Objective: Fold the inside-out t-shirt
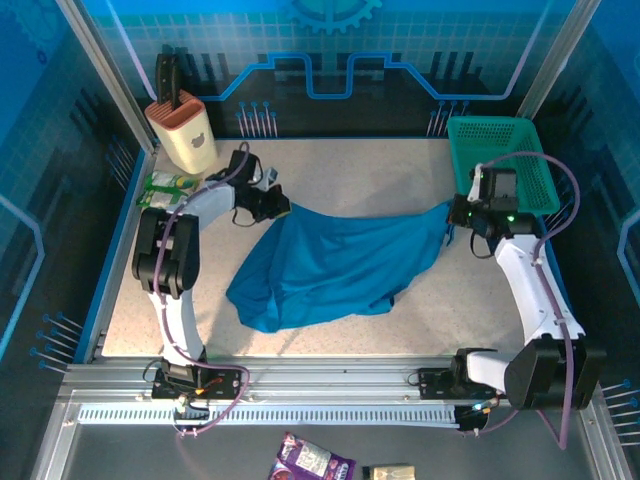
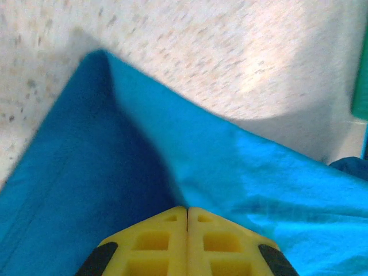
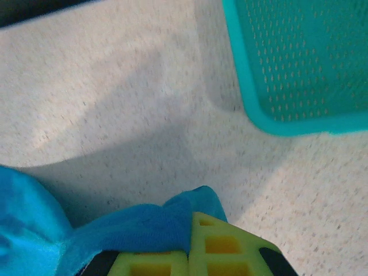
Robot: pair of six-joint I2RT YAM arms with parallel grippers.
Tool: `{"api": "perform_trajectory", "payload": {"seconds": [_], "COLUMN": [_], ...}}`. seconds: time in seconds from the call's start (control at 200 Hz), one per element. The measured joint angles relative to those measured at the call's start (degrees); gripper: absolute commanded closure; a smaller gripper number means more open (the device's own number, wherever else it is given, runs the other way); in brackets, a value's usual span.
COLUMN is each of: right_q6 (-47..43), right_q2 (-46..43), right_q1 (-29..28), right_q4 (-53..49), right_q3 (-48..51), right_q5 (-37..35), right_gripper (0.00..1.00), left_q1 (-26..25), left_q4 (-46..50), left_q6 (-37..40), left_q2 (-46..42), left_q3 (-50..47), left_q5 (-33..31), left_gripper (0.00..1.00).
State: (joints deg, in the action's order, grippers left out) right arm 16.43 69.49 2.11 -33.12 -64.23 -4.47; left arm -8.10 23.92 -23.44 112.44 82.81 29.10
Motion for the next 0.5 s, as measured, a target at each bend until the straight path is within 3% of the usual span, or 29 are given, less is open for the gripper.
{"api": "perform_trajectory", "payload": {"seconds": [0.26,0.5], "right_q6": [-2.16,-3.23], "right_q2": [-1.88,-10.51], "right_q1": [1.73,1.81], "right_q4": [-3.17,-5.75], "right_q3": [-21.14,-25.55], "right_q5": [-4.24,-1.73], "right_gripper": [1.00,1.00], "left_q1": [5.75,15.85], "left_q4": [4.07,3.80], "left_q6": [-0.52,-2.12], "left_q2": [-17.22,-39.17], "left_q3": [17.33,15.96], "left_q5": [-0.13,-0.22], "left_gripper": [1.00,1.00]}}
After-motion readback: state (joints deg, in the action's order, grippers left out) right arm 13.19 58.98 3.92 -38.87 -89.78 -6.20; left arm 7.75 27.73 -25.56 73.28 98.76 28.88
